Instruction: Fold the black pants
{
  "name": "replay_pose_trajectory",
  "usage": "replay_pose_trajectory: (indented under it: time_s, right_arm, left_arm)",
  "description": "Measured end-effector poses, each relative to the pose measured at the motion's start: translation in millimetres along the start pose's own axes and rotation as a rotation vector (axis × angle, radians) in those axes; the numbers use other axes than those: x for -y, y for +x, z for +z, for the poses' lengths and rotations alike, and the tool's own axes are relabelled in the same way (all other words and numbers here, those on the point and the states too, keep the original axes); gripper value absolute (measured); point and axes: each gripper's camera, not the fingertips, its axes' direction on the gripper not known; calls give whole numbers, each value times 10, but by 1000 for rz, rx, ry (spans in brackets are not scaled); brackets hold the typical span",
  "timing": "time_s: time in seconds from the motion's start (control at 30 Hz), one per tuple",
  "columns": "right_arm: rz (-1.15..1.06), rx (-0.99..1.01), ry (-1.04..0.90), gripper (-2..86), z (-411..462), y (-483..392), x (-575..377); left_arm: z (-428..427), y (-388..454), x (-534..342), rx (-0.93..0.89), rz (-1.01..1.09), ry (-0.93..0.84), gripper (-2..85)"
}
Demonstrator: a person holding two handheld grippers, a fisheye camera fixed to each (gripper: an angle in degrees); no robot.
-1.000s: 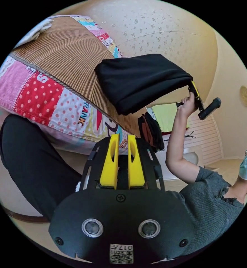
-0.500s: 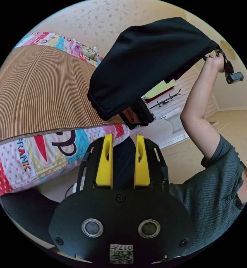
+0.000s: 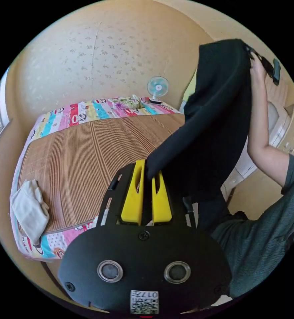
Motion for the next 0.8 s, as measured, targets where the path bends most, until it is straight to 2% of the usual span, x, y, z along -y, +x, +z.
replay_pose_trajectory:
  time_s: [0.07,0.1,0.17,0.23,0.3,0.37,0.5,0.57,0.73,0.8]
  right_arm:
    - [-75,0,-401,69,989,263,208]
    - [-85,8,-512,73,1277,332,195]
    - [-48,122,-918,112,2294,637,-161]
    - [-11,301,-1071,112,2608,795,-540]
    - [16,446,-1081,100,2574,922,-838]
    - [12,571,-1120,88,2402,1070,-1251]
    - [79,674,-1242,81,2030,1336,-1896]
    - [214,751,-1279,78,1692,1554,-2233]
    - [578,679,-1147,71,987,2086,-2485]
    - [687,646,-1094,66,836,2233,-2467]
  left_arm:
    - [-255,-931,551,-75,-124,-55,45]
    - [-269,-1150,673,-63,-149,-75,51]
    - [-233,-1975,960,123,-307,-153,107]
    - [-226,-2535,899,293,-499,-185,154]
    - [-256,-2919,634,308,-635,-145,163]
    - [-179,-3158,107,142,-658,-11,157]
    - [277,-3354,-832,63,-792,-36,165]
    - [535,-3362,-1432,48,-908,-14,183]
    - [676,-3281,-1927,114,-999,194,165]
    - [784,-3368,-1887,45,-994,217,126]
